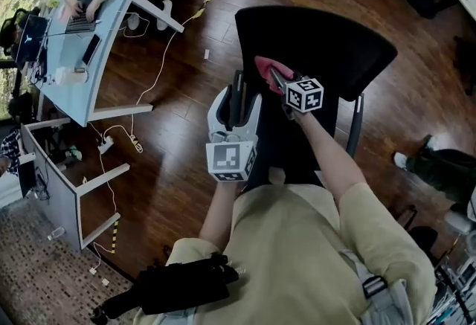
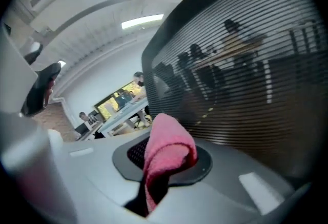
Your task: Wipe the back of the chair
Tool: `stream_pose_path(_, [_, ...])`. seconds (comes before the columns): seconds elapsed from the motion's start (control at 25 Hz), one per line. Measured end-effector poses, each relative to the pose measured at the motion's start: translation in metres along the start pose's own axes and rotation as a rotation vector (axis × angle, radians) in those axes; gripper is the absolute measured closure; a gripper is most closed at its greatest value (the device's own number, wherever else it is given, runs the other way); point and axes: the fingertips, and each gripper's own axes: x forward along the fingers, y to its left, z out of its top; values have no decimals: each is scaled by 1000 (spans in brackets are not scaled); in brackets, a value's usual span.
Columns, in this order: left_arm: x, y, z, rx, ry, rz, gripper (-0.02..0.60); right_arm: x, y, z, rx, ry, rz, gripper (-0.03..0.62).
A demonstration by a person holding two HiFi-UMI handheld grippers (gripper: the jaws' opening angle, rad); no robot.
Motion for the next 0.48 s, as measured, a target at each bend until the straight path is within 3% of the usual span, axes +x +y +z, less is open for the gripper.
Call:
stream_pose_path(0.08, [-5,11,-3,3,2,24,334,43,41,5,-54,18,87,552])
stream_pose_path(0.16, [-10,22,-5,3,3,40,334,74,58,9,-91,47,104,551])
stream_pose_path(0.32, [-16,30,-15,0,14,40,334,76,19,12,-67,58,-18,551])
stream_pose_path(0.48, [-4,20,-27,-9,20,-12,334,7,-53,19,-43,3,-178,551])
